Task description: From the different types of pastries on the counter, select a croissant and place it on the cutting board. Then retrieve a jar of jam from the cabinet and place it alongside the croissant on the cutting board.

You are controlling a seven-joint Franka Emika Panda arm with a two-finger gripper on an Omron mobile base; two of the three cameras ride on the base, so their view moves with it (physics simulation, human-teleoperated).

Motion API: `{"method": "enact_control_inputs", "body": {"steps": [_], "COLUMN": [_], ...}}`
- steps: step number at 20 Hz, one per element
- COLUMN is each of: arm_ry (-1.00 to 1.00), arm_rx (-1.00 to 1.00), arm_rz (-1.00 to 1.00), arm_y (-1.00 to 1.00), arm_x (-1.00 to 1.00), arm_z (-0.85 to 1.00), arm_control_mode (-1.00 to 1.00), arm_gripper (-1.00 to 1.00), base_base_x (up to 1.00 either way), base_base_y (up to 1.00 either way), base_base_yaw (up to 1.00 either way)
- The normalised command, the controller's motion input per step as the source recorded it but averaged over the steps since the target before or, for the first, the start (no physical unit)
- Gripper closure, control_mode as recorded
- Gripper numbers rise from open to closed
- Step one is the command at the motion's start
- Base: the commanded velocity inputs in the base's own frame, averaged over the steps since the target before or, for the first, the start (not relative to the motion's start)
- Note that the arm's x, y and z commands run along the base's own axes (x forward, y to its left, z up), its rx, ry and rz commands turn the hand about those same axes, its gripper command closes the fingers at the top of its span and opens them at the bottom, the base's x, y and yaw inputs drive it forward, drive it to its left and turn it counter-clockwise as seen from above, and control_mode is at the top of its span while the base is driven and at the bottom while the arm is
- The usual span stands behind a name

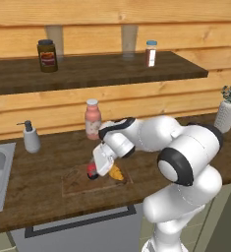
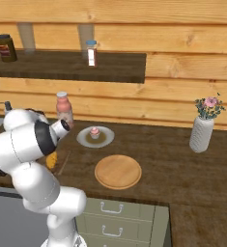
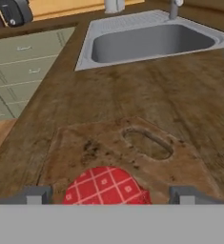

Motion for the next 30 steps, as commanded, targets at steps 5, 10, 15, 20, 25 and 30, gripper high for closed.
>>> {"method": "enact_control_inputs", "body": {"steps": [5, 10, 15, 20, 25, 30], "arm_ry": [0.05, 0.0, -0.01, -0.19, -0.11, -0.03], "arm_rx": [0.09, 0.08, 0.0, -0.2, -0.23, -0.19], "arm_rz": [0.08, 0.15, 0.07, 0.0, -0.08, -0.08], "arm_y": [-0.14, -0.24, -0.32, -0.43, -0.55, -0.74], "arm_x": [0.0, -0.03, -0.09, -0.19, -0.63, -0.27], "arm_z": [0.37, 0.56, 0.47, 0.21, 0.02, 0.0], "arm_control_mode": [-1.0, -1.0, -1.0, -1.0, -1.0, -1.0], "arm_gripper": [-1.0, -1.0, -1.0, -1.0, -1.0, -1.0], "base_base_x": [0.0, 0.0, 0.0, 0.0, 0.0, 0.0], "base_base_y": [0.0, 0.0, 0.0, 0.0, 0.0, 0.0], "base_base_yaw": [0.0, 0.0, 0.0, 0.0, 0.0, 0.0]}}
